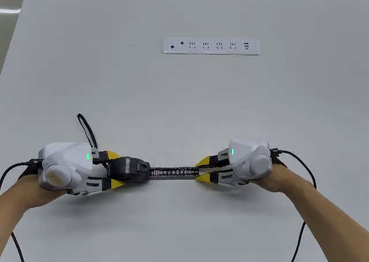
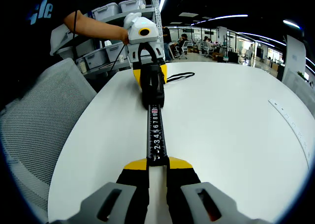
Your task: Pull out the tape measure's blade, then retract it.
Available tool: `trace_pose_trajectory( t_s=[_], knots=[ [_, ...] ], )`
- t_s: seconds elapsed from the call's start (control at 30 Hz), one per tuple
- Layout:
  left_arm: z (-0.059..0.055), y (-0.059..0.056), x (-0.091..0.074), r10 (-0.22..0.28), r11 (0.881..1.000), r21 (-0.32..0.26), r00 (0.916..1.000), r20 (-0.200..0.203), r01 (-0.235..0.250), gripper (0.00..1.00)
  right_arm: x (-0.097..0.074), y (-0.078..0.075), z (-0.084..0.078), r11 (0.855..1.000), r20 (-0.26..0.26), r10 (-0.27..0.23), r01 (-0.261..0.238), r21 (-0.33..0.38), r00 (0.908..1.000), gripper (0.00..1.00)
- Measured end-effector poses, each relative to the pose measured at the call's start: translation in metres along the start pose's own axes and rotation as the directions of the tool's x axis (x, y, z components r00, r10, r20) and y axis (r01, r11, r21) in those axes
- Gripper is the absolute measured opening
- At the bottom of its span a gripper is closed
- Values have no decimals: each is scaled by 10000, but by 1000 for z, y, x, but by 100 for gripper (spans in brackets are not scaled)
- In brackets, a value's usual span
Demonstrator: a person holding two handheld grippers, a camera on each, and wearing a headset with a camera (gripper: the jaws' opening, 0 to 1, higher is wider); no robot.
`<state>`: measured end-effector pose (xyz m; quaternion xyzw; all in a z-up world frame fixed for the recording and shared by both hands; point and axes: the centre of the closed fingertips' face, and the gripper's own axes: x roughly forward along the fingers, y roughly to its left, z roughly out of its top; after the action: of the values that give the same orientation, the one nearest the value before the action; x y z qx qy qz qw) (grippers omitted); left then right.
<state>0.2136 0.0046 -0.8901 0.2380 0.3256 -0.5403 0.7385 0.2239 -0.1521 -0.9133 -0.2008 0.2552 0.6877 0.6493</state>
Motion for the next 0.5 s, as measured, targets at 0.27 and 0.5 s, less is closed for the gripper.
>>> trace_pose_trajectory(
  t_s=[0.27, 0.5],
  knots=[
    [3, -1, -1, 7, 10000, -34, 10000, -6, -7, 28, -3, 0, -2, 10000, -10, 2, -2, 11, 10000, 10],
    [3, -1, -2, 8, 10000, -57, 10000, -8, -8, 28, -6, 1, -3, 10000, -5, 3, -3, 59, 10000, 10]
  ],
)
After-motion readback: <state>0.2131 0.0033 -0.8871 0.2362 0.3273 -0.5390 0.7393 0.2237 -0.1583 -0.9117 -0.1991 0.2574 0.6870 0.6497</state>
